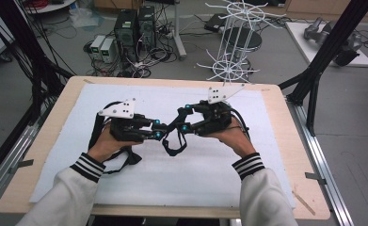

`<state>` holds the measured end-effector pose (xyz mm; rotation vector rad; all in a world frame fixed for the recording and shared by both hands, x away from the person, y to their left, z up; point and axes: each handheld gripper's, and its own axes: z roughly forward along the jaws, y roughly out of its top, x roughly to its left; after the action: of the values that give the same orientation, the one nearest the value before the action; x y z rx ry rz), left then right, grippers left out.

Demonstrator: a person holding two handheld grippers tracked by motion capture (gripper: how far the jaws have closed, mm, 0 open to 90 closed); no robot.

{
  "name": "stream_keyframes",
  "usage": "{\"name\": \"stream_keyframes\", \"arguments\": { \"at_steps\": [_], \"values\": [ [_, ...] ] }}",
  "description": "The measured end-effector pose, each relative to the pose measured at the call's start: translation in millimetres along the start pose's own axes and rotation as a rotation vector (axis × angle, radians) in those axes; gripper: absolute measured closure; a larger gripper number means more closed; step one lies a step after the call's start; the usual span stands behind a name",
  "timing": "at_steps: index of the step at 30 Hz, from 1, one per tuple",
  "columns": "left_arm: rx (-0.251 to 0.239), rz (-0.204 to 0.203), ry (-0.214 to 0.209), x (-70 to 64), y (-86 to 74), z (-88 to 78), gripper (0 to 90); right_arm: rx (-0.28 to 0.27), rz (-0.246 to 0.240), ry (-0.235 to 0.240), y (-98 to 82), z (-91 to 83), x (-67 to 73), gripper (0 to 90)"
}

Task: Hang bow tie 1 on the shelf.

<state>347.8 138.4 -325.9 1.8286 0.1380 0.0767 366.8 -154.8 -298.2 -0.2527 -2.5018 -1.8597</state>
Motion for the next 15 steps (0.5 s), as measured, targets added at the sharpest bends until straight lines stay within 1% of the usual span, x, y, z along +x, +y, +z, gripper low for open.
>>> {"name": "stream_keyframes", "arguments": {
  "at_steps": [1,2,3,5,6,11,15],
  "values": [
    [-0.003,-0.003,0.002,-0.1,0.0,-0.4,76.8,-0.001,-0.002,0.004,0.3,-0.5,0.2,47.2],
    [-0.004,-0.001,0.000,0.2,0.1,-0.8,76.8,-0.002,-0.005,-0.006,0.5,-0.9,0.5,49.7],
    [-0.003,-0.001,0.002,-0.1,0.1,-1.0,76.8,0.003,-0.008,-0.005,0.5,-1.5,0.7,51.5],
    [-0.002,-0.001,0.004,-0.6,0.0,-0.9,76.8,0.006,-0.012,0.000,0.6,-2.2,0.9,57.0],
    [-0.004,-0.003,0.004,-0.5,0.0,-1.0,76.8,0.008,-0.012,-0.005,0.8,-2.8,1.2,59.8],
    [-0.001,-0.003,0.006,0.5,-0.1,-2.2,76.8,0.017,-0.054,0.000,2.5,-3.3,4.5,74.5],
    [-0.004,-0.004,0.012,0.9,-0.1,-3.3,76.0,0.018,-0.073,0.000,3.0,-3.2,5.4,78.4]
  ]
}}
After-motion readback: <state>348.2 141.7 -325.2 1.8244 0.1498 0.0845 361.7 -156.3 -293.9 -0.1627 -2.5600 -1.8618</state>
